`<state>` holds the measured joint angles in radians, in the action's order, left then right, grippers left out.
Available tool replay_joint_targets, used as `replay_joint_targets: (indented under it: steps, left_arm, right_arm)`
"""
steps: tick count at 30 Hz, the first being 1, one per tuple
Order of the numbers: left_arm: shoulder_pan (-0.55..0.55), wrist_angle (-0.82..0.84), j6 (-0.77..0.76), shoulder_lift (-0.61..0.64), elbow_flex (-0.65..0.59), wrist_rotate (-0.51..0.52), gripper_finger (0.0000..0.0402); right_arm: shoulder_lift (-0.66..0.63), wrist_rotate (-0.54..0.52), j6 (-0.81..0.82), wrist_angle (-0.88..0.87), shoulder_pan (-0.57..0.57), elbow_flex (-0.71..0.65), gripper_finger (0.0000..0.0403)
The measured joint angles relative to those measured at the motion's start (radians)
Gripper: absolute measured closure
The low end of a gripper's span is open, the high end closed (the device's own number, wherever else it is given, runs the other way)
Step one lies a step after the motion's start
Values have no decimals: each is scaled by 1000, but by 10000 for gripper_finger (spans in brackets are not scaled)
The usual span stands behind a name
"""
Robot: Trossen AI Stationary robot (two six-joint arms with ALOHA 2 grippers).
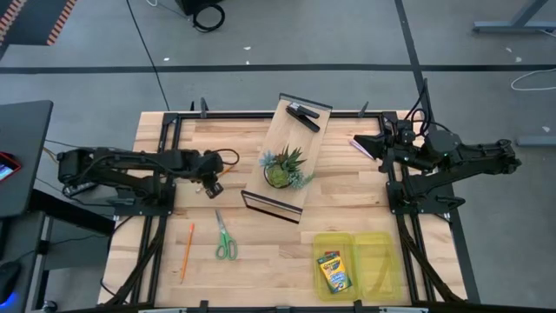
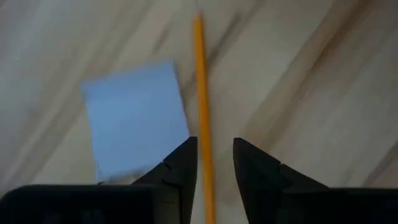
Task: Pack school essentials
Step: Put the top orange pencil into the yellow supply box
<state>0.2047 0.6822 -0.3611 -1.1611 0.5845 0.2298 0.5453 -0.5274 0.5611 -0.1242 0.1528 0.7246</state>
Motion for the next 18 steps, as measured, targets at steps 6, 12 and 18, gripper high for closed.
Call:
replay_joint_targets:
  steps: [6,12,18]
  left_arm:
    - [0,89,-41,-43,-1,-73,260]
    - [0,118,-57,-121,-1,-116,247]
    - [0,156,-133,-212,2,-116,252]
  right_arm:
    - [0,0,-6,0,0,0,395]
    - [0,1,-6,1,0,0,395]
    - [0,4,-6,1,0,0,395]
